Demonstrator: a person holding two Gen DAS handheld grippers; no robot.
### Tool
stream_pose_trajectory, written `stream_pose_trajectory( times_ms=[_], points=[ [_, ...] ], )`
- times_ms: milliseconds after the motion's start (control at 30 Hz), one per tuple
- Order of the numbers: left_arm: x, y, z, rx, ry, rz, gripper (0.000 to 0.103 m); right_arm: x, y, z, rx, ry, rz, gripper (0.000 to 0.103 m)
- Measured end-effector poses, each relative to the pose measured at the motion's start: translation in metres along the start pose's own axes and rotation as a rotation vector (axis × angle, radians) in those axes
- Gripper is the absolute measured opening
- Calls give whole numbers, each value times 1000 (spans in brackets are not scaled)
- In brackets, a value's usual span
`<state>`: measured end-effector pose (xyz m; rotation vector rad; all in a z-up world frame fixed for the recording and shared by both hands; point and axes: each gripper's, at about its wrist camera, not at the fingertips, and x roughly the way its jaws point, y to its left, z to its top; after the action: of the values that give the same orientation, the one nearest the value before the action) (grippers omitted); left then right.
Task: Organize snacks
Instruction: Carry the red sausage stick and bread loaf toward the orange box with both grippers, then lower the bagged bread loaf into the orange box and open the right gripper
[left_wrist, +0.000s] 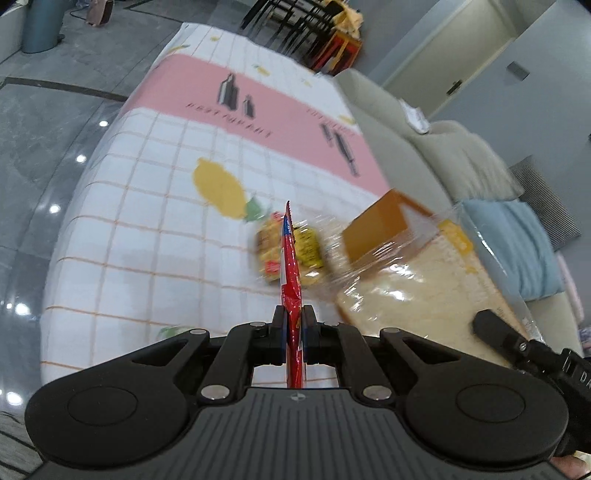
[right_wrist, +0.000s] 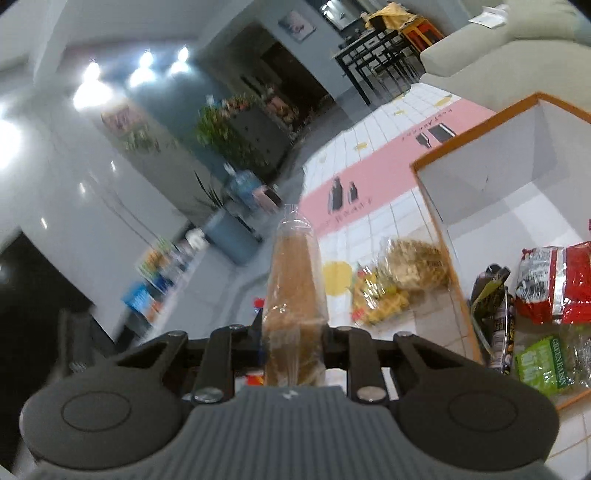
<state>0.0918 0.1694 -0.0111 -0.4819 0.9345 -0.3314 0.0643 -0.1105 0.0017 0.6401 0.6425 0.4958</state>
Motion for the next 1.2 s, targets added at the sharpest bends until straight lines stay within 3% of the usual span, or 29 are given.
stream_pose_trajectory(
  times_ms=[167, 267, 367, 533, 667, 933, 1200],
  points=[
    [-9, -37, 6, 72, -55, 12, 8, -34, -9, 27, 23, -89, 17, 21],
    [-11, -55, 9, 78, -65, -20, 8, -55, -29, 43, 85, -161, 15, 21],
    [-9, -71, 11, 77, -72, -56, 7, -70, -56, 58, 142, -229, -15, 21],
    [-2, -87, 10, 67, -58, -91, 8, -70, -105, 69, 310, -268, -95, 25],
    [2, -92, 6, 77, -49, -105, 8, -58, -133, 67, 455, -249, -103, 25],
    [5, -91, -1, 77, -26, -53, 8, -21, -132, 84, 497, -231, -178, 25],
    [-2, -84, 6, 78, -46, 2, 8, 18, -133, 102, 377, -171, -291, 25]
  ],
)
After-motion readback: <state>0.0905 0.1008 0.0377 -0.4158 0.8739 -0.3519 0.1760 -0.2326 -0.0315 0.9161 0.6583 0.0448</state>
